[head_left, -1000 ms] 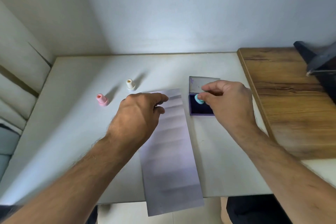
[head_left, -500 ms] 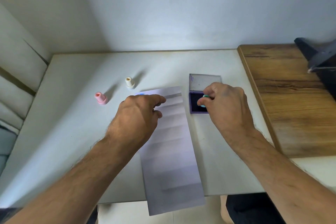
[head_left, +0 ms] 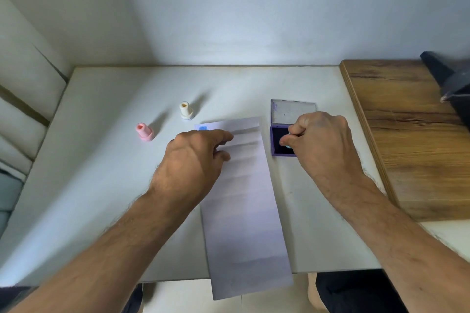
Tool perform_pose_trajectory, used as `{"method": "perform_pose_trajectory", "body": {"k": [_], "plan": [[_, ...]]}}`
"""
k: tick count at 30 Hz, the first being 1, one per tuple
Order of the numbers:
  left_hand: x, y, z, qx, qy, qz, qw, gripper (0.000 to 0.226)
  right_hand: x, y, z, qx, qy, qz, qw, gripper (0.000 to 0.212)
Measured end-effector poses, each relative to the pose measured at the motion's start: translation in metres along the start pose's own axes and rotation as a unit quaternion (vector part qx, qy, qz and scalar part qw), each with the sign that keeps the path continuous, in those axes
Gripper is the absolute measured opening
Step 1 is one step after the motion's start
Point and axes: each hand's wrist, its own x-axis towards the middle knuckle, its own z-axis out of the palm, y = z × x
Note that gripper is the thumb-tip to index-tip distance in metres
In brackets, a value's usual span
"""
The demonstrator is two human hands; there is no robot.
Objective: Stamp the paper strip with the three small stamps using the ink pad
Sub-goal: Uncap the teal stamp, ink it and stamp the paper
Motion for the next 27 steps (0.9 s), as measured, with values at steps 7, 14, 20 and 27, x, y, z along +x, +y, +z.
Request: {"method": "perform_pose_trajectory", "body": {"k": [7,14,20,27], "plan": [[0.004,-0.009,0.003,-0.014,0.011,-0.011,1.0,0.031,0.003,0.002,-0.005,-0.01,-0.007,-0.017,1.0,0.007],[0.003,-0.009,0.006,-0.043,-0.002,-0.004,0.999,0.04,0.008,0.003,-0.004,0.013,0.004,0.015,1.0,0.018],[0.004,-0.019,0.004,-0.043,0.01,-0.012,0.999,0.041,0.008,0.0,-0.001,-0.047,0.001,-0.009,0.999,0.011],[0.004,-0.022,0.003,-0.017,0.007,-0.01,1.0,0.04,0.002,0.0,-0.001,-0.021,0.03,-0.02,0.999,0.007]]}}
